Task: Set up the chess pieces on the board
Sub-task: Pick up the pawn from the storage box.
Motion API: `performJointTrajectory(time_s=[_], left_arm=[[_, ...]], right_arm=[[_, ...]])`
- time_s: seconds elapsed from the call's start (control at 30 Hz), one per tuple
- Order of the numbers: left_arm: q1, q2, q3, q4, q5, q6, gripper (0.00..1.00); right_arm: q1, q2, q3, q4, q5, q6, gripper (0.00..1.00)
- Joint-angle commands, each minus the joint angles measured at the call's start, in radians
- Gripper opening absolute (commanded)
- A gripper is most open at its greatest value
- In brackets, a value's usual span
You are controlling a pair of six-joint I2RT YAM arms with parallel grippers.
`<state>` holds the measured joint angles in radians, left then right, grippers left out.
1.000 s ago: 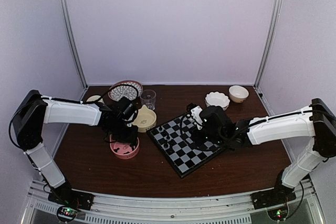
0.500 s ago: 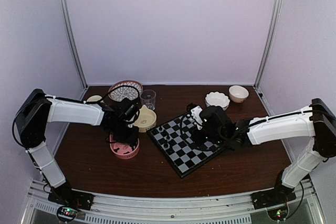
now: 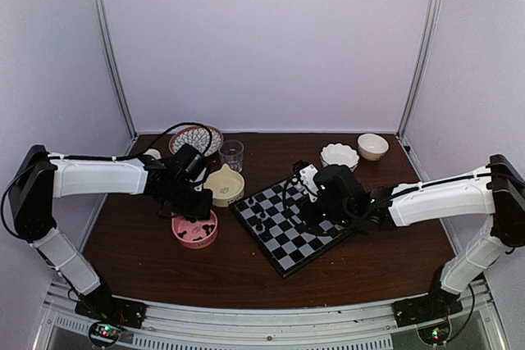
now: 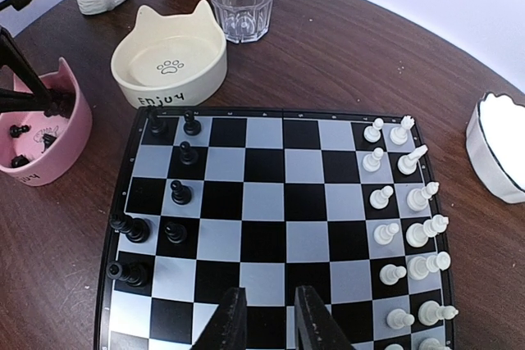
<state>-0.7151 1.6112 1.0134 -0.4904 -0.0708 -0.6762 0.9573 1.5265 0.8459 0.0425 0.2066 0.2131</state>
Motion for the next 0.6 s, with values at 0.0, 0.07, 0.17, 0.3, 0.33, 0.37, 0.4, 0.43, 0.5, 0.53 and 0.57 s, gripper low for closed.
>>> performJointTrajectory(time_s=[0.0,0.07,0.17,0.3,0.33,0.37,0.4,0.43,0.5,0.53,0.57], left_arm=[[-0.031,-0.107,-0.021,0.002,0.006,0.037,0.05],[-0.069,-0.138,-0.013,-0.003,-0.008,0.049,0.05],[-0.136,-0.151,0.026,-0.016,-0.017,0.067,0.05],[-0.238,-0.099,0.145,-0.072,-0.059,0.098,0.05],[-0.255,-0.077,0.180,-0.087,-0.067,0.103,0.05],[-0.267,-0.056,0.214,-0.098,-0.071,0.107,0.05],[-0.275,-0.033,0.241,-0.103,-0.068,0.112,0.05],[-0.277,-0.007,0.271,-0.107,-0.059,0.117,0.05],[-0.278,0.047,0.332,-0.122,-0.035,0.128,0.05],[-0.278,0.075,0.365,-0.131,-0.022,0.135,0.05],[-0.280,0.107,0.397,-0.144,-0.015,0.143,0.05]], right_arm=[[-0.005,-0.050,-0.020,0.032,0.039,0.010,0.24],[-0.005,-0.062,-0.029,0.037,0.055,0.012,0.24],[-0.006,-0.083,-0.048,0.045,0.086,0.019,0.24],[-0.014,-0.117,-0.070,0.051,0.128,0.037,0.24],[-0.018,-0.123,-0.076,0.051,0.139,0.043,0.24],[-0.021,-0.135,-0.083,0.052,0.151,0.050,0.24],[-0.026,-0.146,-0.091,0.052,0.162,0.058,0.24],[-0.030,-0.155,-0.098,0.054,0.172,0.065,0.24],[-0.040,-0.177,-0.117,0.060,0.186,0.079,0.24],[-0.045,-0.188,-0.125,0.064,0.192,0.084,0.24],[-0.049,-0.200,-0.134,0.067,0.198,0.090,0.24]])
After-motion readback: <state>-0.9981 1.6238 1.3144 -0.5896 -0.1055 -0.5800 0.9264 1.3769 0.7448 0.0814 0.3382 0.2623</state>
